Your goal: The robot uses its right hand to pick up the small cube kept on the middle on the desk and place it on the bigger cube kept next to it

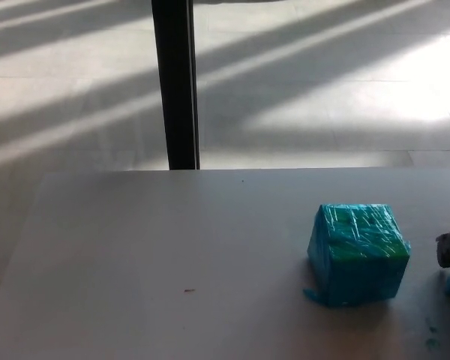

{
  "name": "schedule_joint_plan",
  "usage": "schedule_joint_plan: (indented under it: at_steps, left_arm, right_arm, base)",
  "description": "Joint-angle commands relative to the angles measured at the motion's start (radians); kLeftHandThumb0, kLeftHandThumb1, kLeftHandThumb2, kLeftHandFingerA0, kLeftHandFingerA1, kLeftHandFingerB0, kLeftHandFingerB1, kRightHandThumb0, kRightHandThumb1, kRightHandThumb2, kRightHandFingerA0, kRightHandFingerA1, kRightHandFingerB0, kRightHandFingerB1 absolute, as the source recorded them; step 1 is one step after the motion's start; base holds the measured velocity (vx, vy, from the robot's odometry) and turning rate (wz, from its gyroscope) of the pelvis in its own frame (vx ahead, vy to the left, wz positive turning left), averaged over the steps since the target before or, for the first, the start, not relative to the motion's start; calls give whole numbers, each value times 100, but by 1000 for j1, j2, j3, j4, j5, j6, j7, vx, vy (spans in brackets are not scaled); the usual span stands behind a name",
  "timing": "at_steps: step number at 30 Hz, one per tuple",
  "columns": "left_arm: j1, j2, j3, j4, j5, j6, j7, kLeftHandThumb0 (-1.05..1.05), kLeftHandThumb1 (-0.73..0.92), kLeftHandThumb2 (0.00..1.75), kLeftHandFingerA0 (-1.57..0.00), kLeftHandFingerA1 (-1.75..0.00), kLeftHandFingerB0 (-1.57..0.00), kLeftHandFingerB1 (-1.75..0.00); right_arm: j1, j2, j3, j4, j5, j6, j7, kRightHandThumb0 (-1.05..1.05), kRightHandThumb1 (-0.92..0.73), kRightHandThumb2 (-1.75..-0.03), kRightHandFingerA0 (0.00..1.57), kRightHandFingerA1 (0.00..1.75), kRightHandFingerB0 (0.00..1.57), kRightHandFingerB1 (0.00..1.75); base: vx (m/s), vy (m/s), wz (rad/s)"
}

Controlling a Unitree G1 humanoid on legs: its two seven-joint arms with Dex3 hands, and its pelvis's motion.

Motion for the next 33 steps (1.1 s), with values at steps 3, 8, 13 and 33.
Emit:
schedule_joint_plan:
  at_steps: [3, 8, 13, 33]
  left_arm:
    - [11, 24, -3, 1, 3, 9, -3, -85, 79, 65, -43, -38, -31, -31]
    - [13, 23, -4, -1, 5, 5, 0, -86, 79, 63, -44, -38, -31, -30]
    - [17, 22, -3, 10, 4, -2, -7, -86, 80, 65, -43, -39, -30, -30]
    - [22, 11, 11, 6, -11, 3, 12, -85, 78, 65, -46, -38, -34, -32]
  right_arm:
    - [173, 6, -108, 53, -20, -227, -689, -35, -66, -72, 90, 157, 77, 66]
    - [191, 27, -197, 39, 76, -327, -679, -25, -66, -72, 88, 163, 91, 77]
    - [191, 43, -277, 30, 154, -377, -624, -21, -68, -72, 90, 164, 73, 90]
    - [-51, -63, -453, -9, 220, -450, -236, -17, -64, -102, 97, 175, 71, 150]
  base:
    - [0, 0, 0]
    - [0, 0, 0]
    - [0, 0, 0]
    - [0, 0, 0]
